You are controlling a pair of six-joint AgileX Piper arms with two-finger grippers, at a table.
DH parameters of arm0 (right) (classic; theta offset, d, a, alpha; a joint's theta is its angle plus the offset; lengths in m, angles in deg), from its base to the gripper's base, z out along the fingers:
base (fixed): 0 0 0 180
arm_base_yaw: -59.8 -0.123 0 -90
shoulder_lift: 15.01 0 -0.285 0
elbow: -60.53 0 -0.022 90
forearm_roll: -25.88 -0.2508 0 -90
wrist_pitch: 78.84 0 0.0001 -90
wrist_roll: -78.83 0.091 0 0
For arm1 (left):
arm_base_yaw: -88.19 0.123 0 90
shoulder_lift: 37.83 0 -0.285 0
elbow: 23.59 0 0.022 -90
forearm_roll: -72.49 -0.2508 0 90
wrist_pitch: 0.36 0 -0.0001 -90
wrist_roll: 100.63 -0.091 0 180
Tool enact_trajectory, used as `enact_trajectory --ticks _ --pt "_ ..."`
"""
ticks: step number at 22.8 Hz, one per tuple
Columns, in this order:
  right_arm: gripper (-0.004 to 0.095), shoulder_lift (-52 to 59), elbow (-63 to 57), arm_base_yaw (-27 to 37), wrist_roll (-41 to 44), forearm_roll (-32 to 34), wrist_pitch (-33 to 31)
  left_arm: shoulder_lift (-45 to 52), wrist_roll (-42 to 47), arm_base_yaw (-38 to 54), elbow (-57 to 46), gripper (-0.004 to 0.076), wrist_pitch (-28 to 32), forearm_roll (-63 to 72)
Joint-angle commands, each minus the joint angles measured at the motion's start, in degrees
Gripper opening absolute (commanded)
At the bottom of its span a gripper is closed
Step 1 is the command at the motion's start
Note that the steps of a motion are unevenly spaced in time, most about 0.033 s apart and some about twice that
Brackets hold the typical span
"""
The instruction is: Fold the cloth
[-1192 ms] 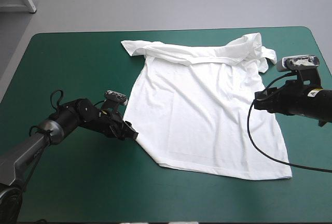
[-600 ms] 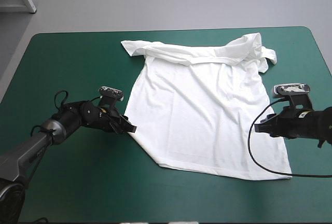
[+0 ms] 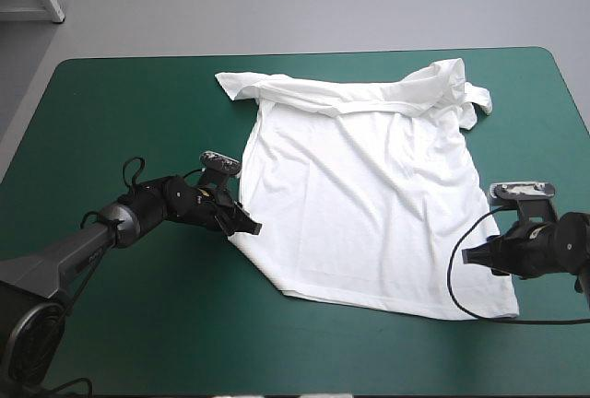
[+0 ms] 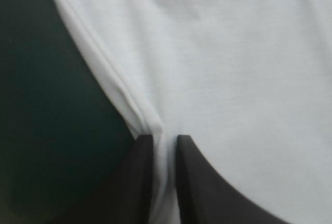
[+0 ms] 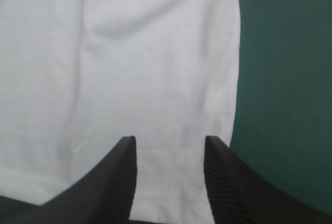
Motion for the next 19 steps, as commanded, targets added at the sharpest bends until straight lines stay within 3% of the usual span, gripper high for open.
enact_trajectory --ticks 1,6,9,15,17,19 --pt "0.0403 0.84 -2.86 0.41 0.19 0.11 5.24 -0.15 0.64 -0.79 -0.3 0.0022 -6.73 -2.87" --pt "0.0524 -0.19 -7.67 0.41 3.2 3.59 3.27 -0.15 0.53 -0.79 -0.3 0.0019 -8.94 -2.85" --pt "0.0525 -0.19 -9.73 0.41 5.95 6.84 0.37 -0.15 0.81 -0.79 -0.3 0.0019 -8.71 -3.09" --pt "0.0521 -0.31 -12.69 0.41 7.4 7.2 4.69 -0.15 0.13 -0.79 -0.3 0.0019 -8.68 -3.09" --pt "0.0481 -0.59 -12.69 0.41 7.4 7.2 5.66 -0.15 0.13 -0.79 -0.3 0.0019 -8.21 -3.09" --pt "0.0299 -1.32 -12.82 0.41 7.55 7.2 7.22 -0.15 0.13 -0.79 -0.3 0.0019 -8.15 -3.19"
